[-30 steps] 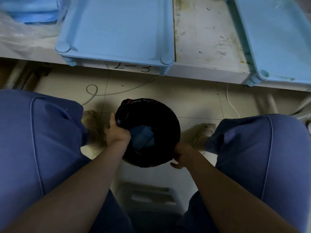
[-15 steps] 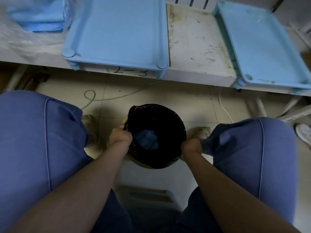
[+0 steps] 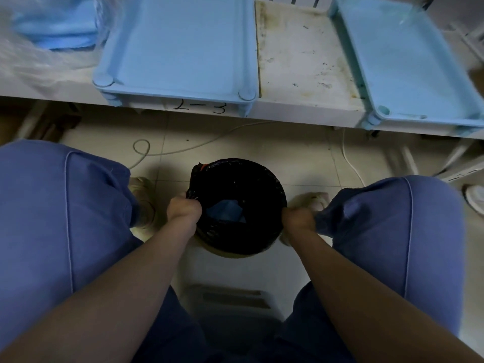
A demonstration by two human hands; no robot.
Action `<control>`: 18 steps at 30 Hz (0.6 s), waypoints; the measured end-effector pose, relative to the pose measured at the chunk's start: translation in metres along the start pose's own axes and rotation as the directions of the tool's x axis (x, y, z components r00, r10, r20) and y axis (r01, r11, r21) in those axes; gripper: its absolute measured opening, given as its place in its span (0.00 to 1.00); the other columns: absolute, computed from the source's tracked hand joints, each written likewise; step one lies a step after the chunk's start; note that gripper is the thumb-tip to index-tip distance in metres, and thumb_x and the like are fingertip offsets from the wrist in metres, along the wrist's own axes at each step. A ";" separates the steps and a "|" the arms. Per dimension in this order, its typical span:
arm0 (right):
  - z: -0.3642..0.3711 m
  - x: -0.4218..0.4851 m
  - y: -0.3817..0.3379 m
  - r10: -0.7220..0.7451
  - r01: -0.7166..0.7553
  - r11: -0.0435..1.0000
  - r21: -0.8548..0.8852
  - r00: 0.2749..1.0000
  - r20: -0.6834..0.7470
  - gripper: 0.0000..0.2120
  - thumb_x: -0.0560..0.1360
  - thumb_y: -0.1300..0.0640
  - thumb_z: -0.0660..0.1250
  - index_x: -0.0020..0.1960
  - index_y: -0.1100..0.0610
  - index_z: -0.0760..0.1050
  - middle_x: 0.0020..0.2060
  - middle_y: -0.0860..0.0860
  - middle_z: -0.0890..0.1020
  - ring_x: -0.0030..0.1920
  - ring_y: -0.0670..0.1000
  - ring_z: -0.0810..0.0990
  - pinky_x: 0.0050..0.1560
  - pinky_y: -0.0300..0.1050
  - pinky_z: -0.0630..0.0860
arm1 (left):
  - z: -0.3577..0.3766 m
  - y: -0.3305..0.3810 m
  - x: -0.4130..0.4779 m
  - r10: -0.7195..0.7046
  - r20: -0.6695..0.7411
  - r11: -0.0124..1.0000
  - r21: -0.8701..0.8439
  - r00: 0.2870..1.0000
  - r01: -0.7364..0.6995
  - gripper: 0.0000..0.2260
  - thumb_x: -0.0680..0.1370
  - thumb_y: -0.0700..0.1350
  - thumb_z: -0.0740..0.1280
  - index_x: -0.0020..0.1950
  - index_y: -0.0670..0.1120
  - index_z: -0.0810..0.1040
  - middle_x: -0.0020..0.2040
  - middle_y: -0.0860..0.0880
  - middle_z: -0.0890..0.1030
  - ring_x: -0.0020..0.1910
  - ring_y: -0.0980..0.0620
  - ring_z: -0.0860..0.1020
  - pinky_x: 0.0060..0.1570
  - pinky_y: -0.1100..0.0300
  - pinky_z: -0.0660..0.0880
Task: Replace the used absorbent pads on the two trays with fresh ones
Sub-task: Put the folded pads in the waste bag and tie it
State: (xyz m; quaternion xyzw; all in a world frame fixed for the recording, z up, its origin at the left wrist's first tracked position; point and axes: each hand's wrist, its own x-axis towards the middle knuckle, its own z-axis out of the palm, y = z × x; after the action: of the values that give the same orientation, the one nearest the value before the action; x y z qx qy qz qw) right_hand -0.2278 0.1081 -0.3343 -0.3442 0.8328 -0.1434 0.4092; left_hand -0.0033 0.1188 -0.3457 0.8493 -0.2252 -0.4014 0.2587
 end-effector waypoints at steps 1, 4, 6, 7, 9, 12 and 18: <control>0.004 0.000 -0.001 -0.096 0.096 0.995 0.014 0.995 -0.022 0.12 0.78 0.59 0.60 0.54 0.64 0.78 0.51 0.61 0.81 0.54 0.61 0.80 0.48 0.48 0.74 | 0.000 0.001 -0.003 -0.009 0.019 1.000 -0.027 1.000 0.010 0.11 0.77 0.40 0.61 0.57 0.43 0.78 0.53 0.40 0.80 0.53 0.39 0.78 0.52 0.49 0.78; 0.013 -0.011 -0.010 -0.366 0.364 0.931 0.036 0.929 0.054 0.07 0.75 0.59 0.65 0.45 0.60 0.81 0.40 0.56 0.83 0.43 0.55 0.82 0.40 0.41 0.75 | 0.003 0.001 -0.002 -0.025 0.023 0.996 -0.084 0.999 0.027 0.11 0.76 0.39 0.61 0.55 0.45 0.79 0.52 0.41 0.81 0.51 0.40 0.79 0.52 0.50 0.78; 0.017 -0.015 -0.007 -0.516 0.519 0.854 0.013 0.845 0.139 0.06 0.75 0.60 0.68 0.42 0.60 0.82 0.39 0.53 0.83 0.40 0.49 0.80 0.39 0.37 0.73 | 0.005 0.000 -0.002 -0.037 0.033 0.995 -0.095 0.999 0.040 0.11 0.75 0.40 0.61 0.53 0.46 0.80 0.51 0.41 0.81 0.50 0.40 0.79 0.53 0.48 0.78; 0.018 -0.017 -0.008 -0.560 0.571 0.820 -0.025 0.811 0.167 0.05 0.75 0.60 0.69 0.42 0.60 0.82 0.42 0.53 0.83 0.42 0.48 0.79 0.40 0.35 0.72 | 0.005 -0.001 -0.003 -0.035 0.037 0.995 -0.089 0.999 0.038 0.11 0.74 0.40 0.61 0.52 0.47 0.80 0.50 0.41 0.82 0.49 0.40 0.79 0.54 0.47 0.78; 0.019 -0.016 -0.008 -0.599 0.619 0.783 -0.060 0.777 0.194 0.04 0.74 0.58 0.70 0.44 0.58 0.83 0.48 0.54 0.79 0.47 0.47 0.77 0.49 0.33 0.70 | 0.006 -0.002 -0.005 -0.030 0.038 0.997 -0.076 0.999 0.033 0.12 0.74 0.40 0.60 0.52 0.47 0.81 0.50 0.41 0.82 0.49 0.39 0.79 0.54 0.48 0.78; 0.017 -0.013 -0.012 -0.574 0.576 0.817 0.010 0.812 0.106 0.03 0.71 0.52 0.71 0.39 0.49 0.82 0.48 0.55 0.80 0.49 0.51 0.79 0.56 0.45 0.77 | 0.004 0.002 -0.009 -0.043 0.021 0.998 -0.041 0.999 0.044 0.13 0.77 0.38 0.59 0.59 0.42 0.79 0.56 0.38 0.80 0.54 0.39 0.78 0.55 0.51 0.76; -0.021 -0.028 -0.039 -0.107 -0.059 0.683 0.728 0.978 0.179 0.07 0.75 0.61 0.63 0.43 0.60 0.80 0.43 0.56 0.84 0.45 0.56 0.82 0.54 0.51 0.79 | -0.004 0.004 -0.005 -0.060 0.024 0.991 0.122 0.998 0.057 0.15 0.78 0.40 0.60 0.61 0.36 0.77 0.59 0.38 0.79 0.57 0.39 0.78 0.52 0.53 0.75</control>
State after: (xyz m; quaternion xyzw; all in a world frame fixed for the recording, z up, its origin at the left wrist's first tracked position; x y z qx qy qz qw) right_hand -0.2140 0.0981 -0.2849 -0.1770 0.6550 -0.4315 0.5946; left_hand -0.0035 0.1203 -0.3381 0.8640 -0.2277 -0.4060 0.1919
